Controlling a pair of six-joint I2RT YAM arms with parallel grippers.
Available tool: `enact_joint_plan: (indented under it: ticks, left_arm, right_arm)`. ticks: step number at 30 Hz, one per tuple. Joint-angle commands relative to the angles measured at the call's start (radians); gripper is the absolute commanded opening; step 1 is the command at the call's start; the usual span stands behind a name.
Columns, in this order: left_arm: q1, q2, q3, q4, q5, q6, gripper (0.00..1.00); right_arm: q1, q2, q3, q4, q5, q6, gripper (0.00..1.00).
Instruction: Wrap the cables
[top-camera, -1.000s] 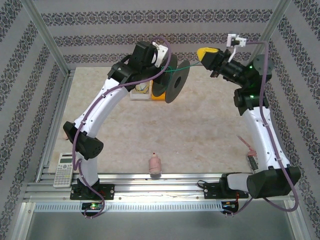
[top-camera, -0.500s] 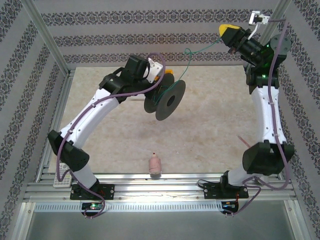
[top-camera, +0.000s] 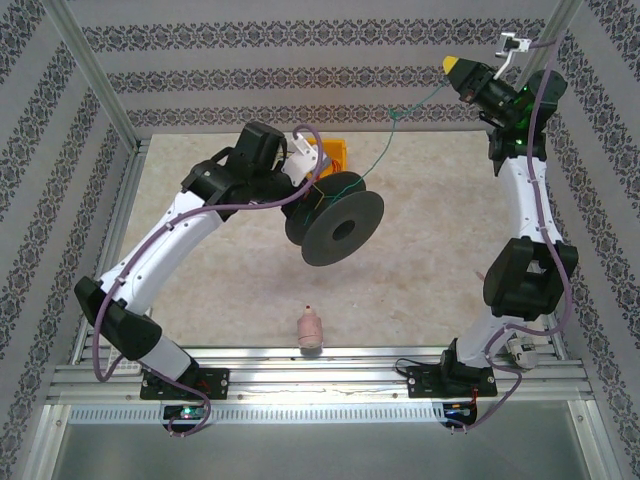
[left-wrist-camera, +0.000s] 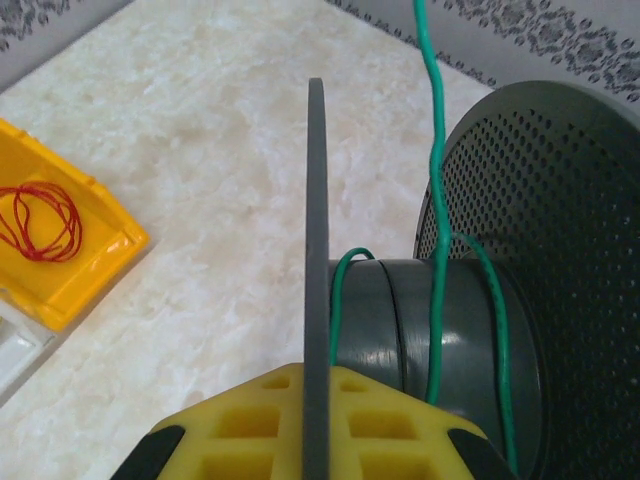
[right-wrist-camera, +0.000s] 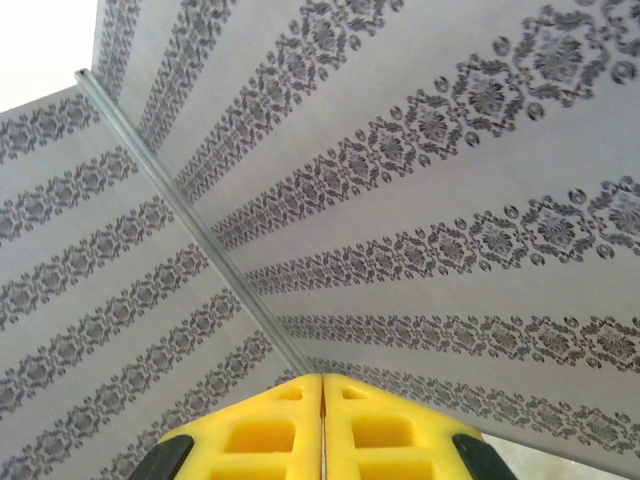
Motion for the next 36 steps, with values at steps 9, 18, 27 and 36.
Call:
enact_joint_plan:
  ticks: [9, 18, 27, 36]
  left_arm:
    - [0.153, -0.133, -0.081, 0.377, 0.045, -0.185, 0.00]
    - [0.275, -0.108, -0.167, 0.681, 0.039, -0.476, 0.00]
    - [0.297, -0.030, -0.143, 0.885, 0.165, -0.719, 0.00]
    - [0.308, 0.002, -0.144, 1.039, 0.224, -0.909, 0.00]
  right_arm:
    - [-0.021, -0.052, -0.380, 0.458, -0.013, 0.176, 0.00]
    - [-0.016, -0.162, -0.654, 0.668, -0.032, 0.245, 0.00]
    - [0.045, -0.235, -0.771, 0.619, -0.036, 0.141, 0.00]
    - [0.071, -0.217, -0.785, 0.627, -0.039, 0.115, 0.00]
